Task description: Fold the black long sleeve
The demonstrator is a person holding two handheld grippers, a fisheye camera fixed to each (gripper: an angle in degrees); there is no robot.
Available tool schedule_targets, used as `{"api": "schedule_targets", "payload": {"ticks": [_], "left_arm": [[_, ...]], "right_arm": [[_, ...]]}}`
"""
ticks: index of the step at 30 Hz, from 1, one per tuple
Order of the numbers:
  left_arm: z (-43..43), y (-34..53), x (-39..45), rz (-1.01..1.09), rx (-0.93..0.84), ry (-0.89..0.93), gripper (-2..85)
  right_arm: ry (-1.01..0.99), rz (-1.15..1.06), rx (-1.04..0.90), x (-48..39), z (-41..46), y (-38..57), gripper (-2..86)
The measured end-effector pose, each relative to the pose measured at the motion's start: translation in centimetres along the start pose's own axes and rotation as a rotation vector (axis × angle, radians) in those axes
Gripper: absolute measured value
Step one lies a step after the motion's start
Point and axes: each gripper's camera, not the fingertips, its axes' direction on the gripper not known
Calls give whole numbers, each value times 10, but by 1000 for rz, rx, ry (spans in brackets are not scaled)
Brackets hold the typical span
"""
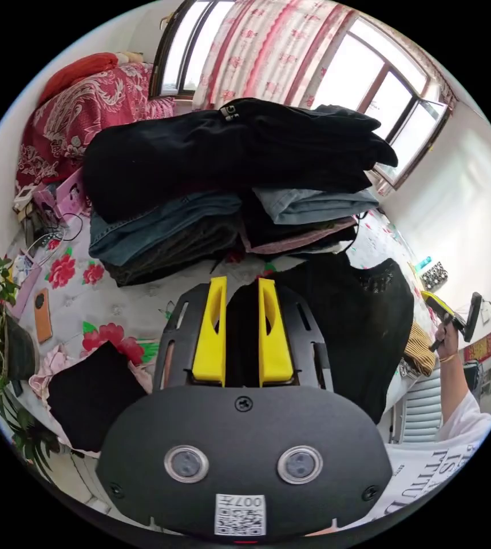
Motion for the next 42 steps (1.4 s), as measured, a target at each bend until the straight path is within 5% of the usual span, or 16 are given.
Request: {"api": "schedule_targets", "payload": {"ticks": [4, 12, 16, 19, 23, 26, 30, 35, 42], "left_arm": [[13, 49, 15, 0, 4, 31, 72], [97, 287, 43, -8, -493, 15, 97], [109, 300, 53, 3, -497, -44, 78], [133, 274, 61, 99, -561, -104, 7], [160, 215, 62, 148, -583, -79, -6], [143, 165, 67, 136, -408, -51, -2], [120, 140, 72, 70, -267, -61, 30], [94, 200, 67, 46, -276, -46, 60], [50, 311, 56, 47, -344, 61, 61]], "right_arm": [[-19, 92, -88, 11, 36, 29, 56], [-3, 159, -582, 16, 116, 255, 70], [157, 65, -597, -6, 123, 285, 18], [67, 13, -669, 3, 140, 254, 5], [361, 129, -407, 55, 103, 178, 2], [515, 317, -137, 90, 47, 139, 6], [329, 350, -77, 96, 26, 132, 25], [-46, 159, -249, 8, 62, 213, 71], [-142, 66, -530, -95, 109, 339, 104]]}}
